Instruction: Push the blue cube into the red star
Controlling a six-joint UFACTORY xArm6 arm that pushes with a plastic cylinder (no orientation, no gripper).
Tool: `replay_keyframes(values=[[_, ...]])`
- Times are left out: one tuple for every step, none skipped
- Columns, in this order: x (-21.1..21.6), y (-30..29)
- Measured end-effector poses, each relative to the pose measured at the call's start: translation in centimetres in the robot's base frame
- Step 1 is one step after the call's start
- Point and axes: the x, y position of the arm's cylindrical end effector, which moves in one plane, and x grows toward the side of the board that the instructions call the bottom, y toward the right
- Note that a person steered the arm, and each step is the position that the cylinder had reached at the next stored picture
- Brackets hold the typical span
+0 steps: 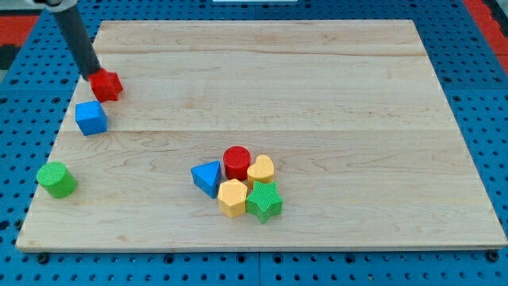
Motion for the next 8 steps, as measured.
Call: replay_keyframes(values=[[4.4,5.1],[8.0,10.8],[13.0,17.1],[13.6,15.4],[13.3,8.9],[15.3,5.7],[13.0,-1.1],[7.5,-3.1]])
